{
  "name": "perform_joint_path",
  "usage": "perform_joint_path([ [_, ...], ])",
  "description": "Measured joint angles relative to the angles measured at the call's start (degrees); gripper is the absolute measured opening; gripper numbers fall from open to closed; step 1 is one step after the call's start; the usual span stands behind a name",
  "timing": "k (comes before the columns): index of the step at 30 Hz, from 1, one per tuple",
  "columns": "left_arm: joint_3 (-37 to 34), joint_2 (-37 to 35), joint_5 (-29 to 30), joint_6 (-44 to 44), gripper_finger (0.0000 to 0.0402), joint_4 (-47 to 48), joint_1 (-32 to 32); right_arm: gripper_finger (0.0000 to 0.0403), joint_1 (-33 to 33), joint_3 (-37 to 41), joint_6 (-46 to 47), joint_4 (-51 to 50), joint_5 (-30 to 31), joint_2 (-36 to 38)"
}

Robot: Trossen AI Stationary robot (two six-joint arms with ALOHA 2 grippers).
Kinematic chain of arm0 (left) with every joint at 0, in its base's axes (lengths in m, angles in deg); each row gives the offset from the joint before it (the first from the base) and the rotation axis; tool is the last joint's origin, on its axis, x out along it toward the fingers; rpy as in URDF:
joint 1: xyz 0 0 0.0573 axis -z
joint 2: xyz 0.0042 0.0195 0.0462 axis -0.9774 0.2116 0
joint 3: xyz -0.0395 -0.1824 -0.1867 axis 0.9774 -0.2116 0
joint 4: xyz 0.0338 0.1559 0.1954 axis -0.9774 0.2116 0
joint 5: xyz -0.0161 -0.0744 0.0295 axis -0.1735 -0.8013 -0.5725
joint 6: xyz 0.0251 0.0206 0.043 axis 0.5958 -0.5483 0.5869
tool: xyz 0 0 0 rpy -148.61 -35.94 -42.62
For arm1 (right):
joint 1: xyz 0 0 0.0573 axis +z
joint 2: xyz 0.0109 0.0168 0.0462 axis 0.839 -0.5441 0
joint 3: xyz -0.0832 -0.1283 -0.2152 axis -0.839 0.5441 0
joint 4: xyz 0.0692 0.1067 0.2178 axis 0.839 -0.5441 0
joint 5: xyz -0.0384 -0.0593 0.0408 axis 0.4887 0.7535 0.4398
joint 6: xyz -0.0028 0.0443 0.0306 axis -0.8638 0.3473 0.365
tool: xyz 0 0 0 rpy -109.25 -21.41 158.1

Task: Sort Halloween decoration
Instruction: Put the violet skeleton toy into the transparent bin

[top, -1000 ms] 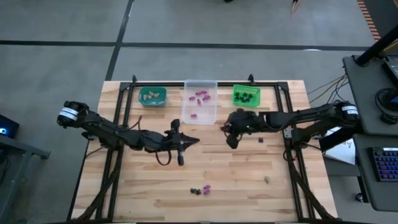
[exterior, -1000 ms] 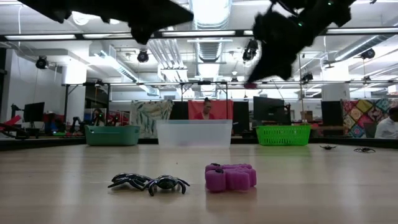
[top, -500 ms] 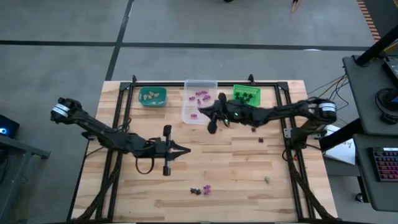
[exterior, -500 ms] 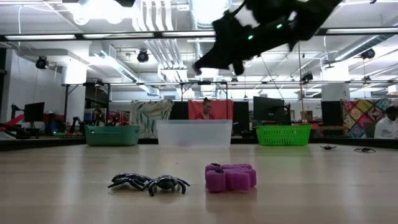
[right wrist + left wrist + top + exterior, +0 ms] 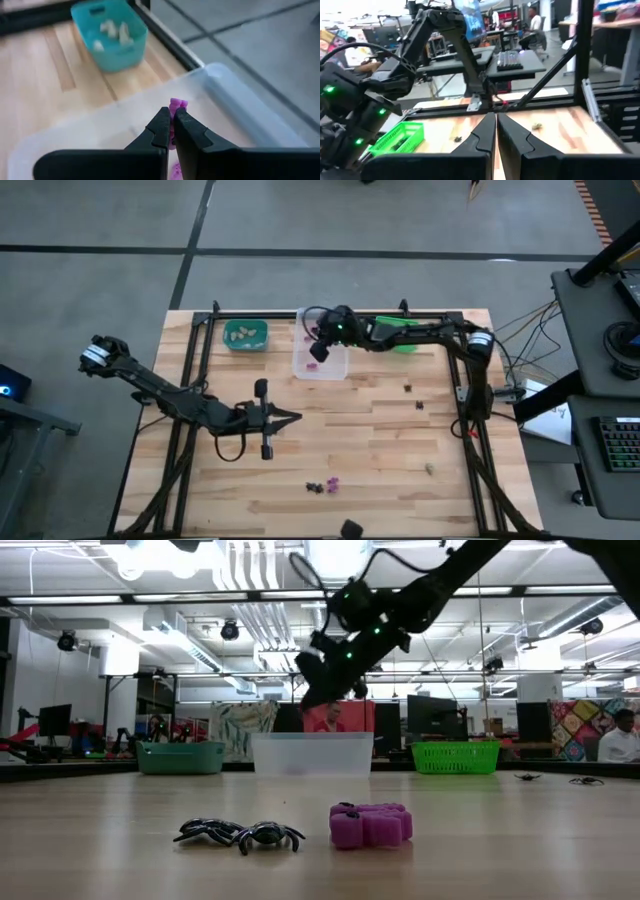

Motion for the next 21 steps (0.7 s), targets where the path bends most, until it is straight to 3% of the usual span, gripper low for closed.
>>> perform_joint_path([
  [10,0.0,0.0,4.4,-0.2,0.0000,1.0,0.1,0.0012,-0.6,-8.4,-2.1,-10.2,-1.8,-7.5],
  [18,0.0,0.0,4.5,-0.3,0.0000,1.1,0.1,0.0013,-0.6,-8.9,-1.8,-10.6,-1.9,-7.9],
  [21,0.0,0.0,4.5,-0.3,0.0000,1.3,0.1,0.0013,-0.6,-8.9,-1.8,-11.1,-4.6,-7.9],
])
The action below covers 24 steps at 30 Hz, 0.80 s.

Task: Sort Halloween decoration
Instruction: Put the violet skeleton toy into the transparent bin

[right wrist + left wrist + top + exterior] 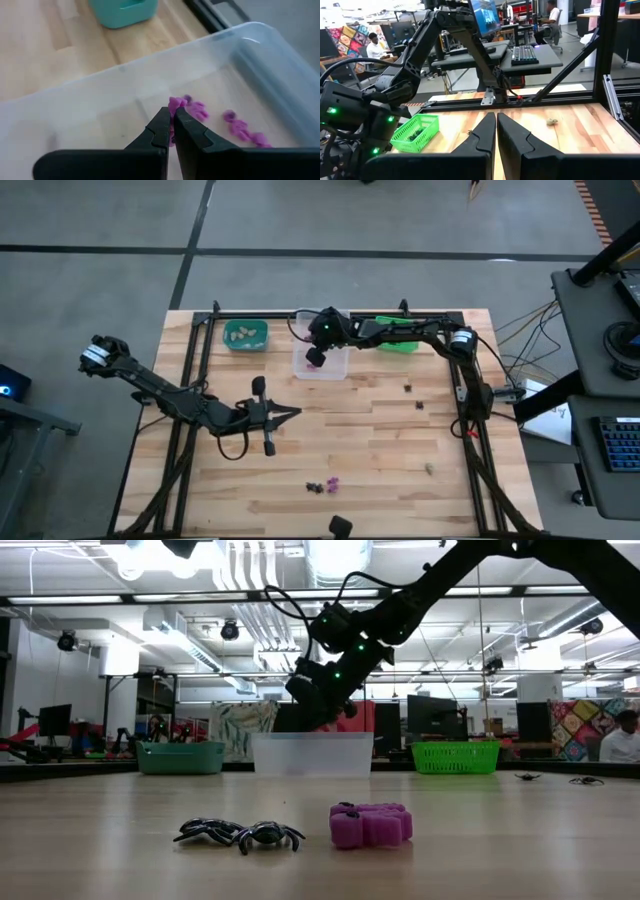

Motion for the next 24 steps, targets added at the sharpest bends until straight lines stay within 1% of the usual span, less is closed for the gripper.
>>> perform_joint_path([
  [2,0.0,0.0,0.0,0.0,0.0000,0.0,0.0,0.0013,0.0,0.0,0.0,0.0,-1.6,0.0],
  [13,0.0,0.9,0.0,0.0,0.0000,0.0,0.0,0.0013,0.0,0.0,-0.2,-1.9,-1.6,0.1],
  [15,0.0,0.9,0.0,0.0,0.0000,0.0,0.0,0.0019,0.0,0.0,-0.2,-2.3,-1.6,0.2],
  [18,0.0,0.9,0.0,0.0,0.0000,-0.1,0.0,0.0047,0.0,0.0,1.4,-3.1,-1.6,0.2],
  [24,0.0,0.9,0.1,0.0,0.0000,-0.1,0.0,0.0134,0.0,0.0,2.0,-2.9,-1.6,0.2],
])
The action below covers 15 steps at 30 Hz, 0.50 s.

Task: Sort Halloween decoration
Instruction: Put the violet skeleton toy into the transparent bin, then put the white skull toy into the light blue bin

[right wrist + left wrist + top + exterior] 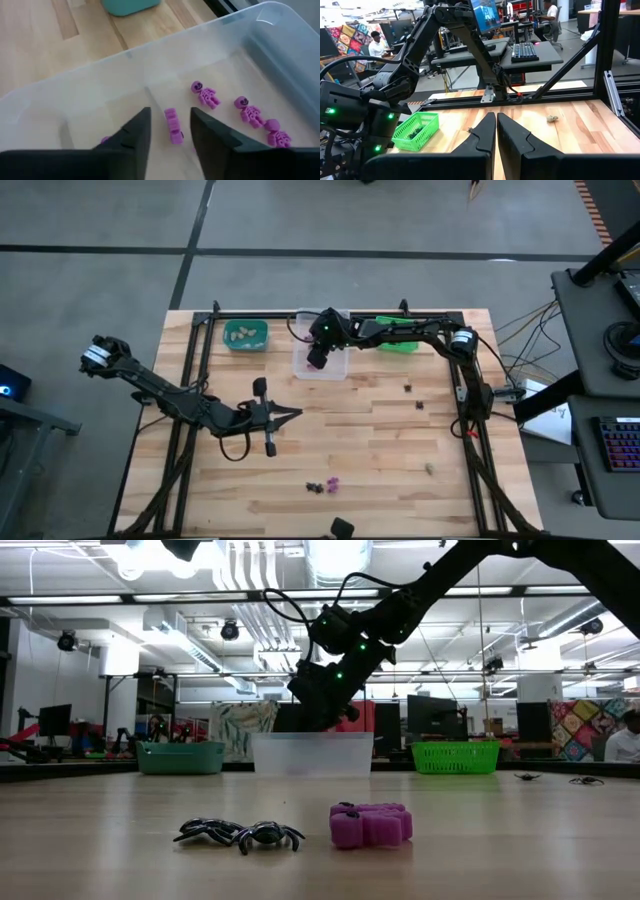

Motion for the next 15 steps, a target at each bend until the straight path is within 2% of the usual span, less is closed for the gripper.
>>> perform_joint_path([
  [6,0.0,0.0,0.0,0.0,0.0000,0.0,0.0,0.0187,0.0,-0.2,0.2,-0.9,-0.2,0.3],
  [10,0.0,0.0,0.0,0.0,0.0000,0.0,0.0,0.0196,0.3,-0.3,0.8,-5.4,-2.2,3.6],
  [15,0.0,0.0,0.0,0.0,0.0000,-0.2,-0.1,0.0192,1.7,-0.4,2.7,-16.9,-6.7,10.6],
])
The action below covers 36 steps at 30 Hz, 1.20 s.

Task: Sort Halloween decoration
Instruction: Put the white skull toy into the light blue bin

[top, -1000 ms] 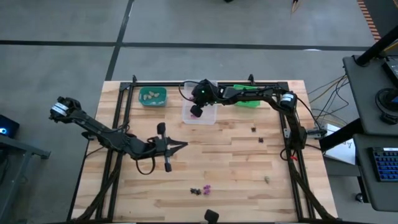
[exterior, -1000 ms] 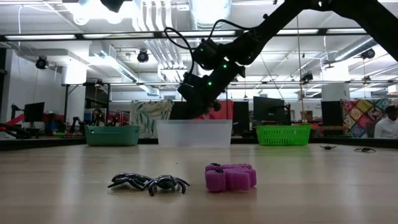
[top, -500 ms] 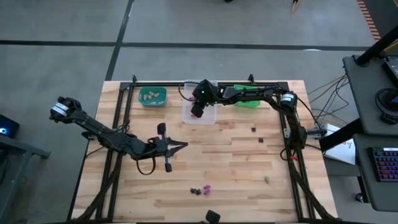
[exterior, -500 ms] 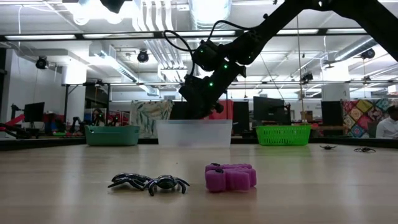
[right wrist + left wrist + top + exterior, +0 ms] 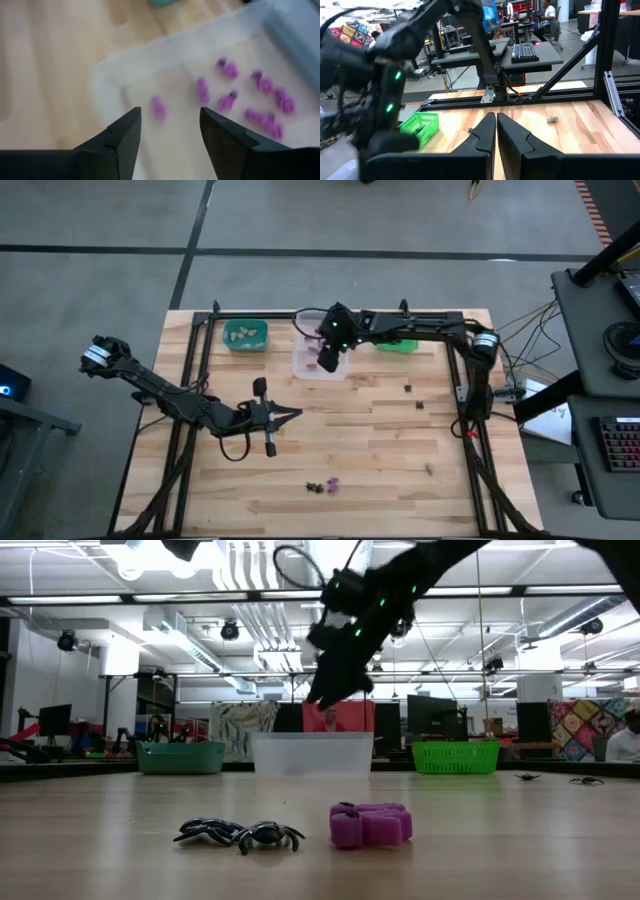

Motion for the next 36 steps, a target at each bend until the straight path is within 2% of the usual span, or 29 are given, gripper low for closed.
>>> perform_joint_path([
  [5,0.0,0.0,0.0,0.0,0.0000,-0.4,-0.4,0.0187,3.7,0.0,2.5,-10.0,-1.0,6.9],
  [14,0.0,0.8,-0.1,-1.3,0.0000,-1.3,-0.4,0.0187,14.5,1.5,1.0,-18.3,-1.1,15.1],
  [21,0.0,2.7,-0.1,-1.8,0.0000,-2.9,-0.4,0.0187,23.2,1.7,8.4,-25.7,-0.9,16.0],
  [26,0.0,3.7,-0.1,-1.5,0.0000,-5.2,-0.4,0.0187,29.8,2.4,8.9,-31.0,-0.9,16.0],
  [36,0.0,3.7,-0.1,-1.7,0.0000,-5.4,-0.5,0.0187,43.0,10.1,14.5,-32.1,-0.9,16.1],
])
